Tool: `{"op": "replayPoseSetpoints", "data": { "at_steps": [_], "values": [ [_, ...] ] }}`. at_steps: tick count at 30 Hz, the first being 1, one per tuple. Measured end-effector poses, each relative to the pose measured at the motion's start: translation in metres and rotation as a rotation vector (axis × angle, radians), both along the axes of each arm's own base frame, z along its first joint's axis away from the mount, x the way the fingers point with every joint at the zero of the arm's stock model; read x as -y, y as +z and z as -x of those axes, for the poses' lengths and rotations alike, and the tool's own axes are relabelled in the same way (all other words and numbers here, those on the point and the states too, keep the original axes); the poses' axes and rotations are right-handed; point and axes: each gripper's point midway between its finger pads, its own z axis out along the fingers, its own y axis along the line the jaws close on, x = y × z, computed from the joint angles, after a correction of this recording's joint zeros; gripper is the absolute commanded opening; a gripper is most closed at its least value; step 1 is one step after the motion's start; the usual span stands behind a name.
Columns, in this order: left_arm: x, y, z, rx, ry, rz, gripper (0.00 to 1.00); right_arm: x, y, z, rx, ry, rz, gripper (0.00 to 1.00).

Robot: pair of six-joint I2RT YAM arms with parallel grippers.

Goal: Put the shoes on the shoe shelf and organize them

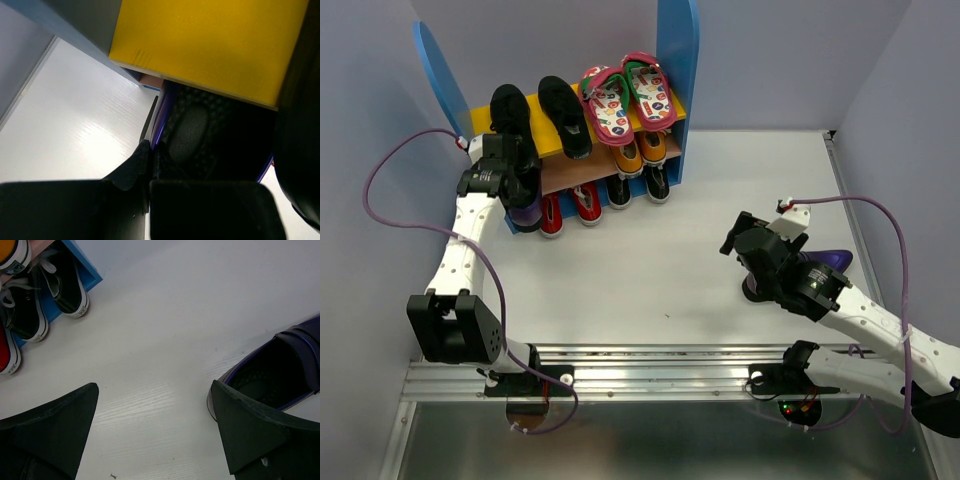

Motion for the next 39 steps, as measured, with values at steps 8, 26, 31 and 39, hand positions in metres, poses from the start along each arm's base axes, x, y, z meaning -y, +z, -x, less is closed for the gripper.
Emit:
{"op": "replayPoseSetpoints", "data": {
  "at_steps": [8,26,31,39],
  "values": [
    [0.0,-0.0007,-0.0001,-0.003,-0.003,0.002,0.0,0.0001,-0.0001,0.0001,0.0,0.0,0.0,1.0],
    [0.0009,0.0002,-0.0039,0.011,-0.019,0.025,0.49,0.0009,-0.0011,0.0008,-0.005,0.0,0.005,1.0],
    [0.0022,0.0013,-0.0065,0.022,-0.026,0.039,0.52,0.002,-0.0006,0.0017,-0.005,0.0,0.005,1.0],
    [0.0042,0.0024,-0.0066,0.027,-0.035,0.052,0.53,0.0023,-0.0007,0.002,-0.005,0.0,0.006,1.0]
  ]
}}
